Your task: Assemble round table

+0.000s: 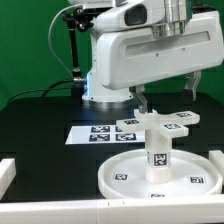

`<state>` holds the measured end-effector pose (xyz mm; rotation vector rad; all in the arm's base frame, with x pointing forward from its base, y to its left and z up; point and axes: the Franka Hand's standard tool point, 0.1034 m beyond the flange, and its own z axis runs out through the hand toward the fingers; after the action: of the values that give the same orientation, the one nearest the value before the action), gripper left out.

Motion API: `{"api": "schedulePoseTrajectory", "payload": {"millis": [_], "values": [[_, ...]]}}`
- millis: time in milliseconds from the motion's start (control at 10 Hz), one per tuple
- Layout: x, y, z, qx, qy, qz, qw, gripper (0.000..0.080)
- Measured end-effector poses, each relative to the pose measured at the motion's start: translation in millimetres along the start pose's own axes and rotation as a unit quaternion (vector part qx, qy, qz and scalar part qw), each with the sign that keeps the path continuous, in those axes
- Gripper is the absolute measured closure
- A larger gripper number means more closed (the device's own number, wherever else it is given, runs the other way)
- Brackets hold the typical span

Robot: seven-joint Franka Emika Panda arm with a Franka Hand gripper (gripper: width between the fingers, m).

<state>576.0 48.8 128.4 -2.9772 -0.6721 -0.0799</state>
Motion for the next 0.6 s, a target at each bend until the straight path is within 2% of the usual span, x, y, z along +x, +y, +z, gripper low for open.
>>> {"api": "schedulePoseTrajectory", "payload": {"millis": [400,600], "values": [[-1.7,4.3,0.3,-0.005,-0.001,-0.121,0.993,0.0151],[-3.6,6.8,4.1,-0.011,-0.015,-0.229,0.973,0.0151]]}}
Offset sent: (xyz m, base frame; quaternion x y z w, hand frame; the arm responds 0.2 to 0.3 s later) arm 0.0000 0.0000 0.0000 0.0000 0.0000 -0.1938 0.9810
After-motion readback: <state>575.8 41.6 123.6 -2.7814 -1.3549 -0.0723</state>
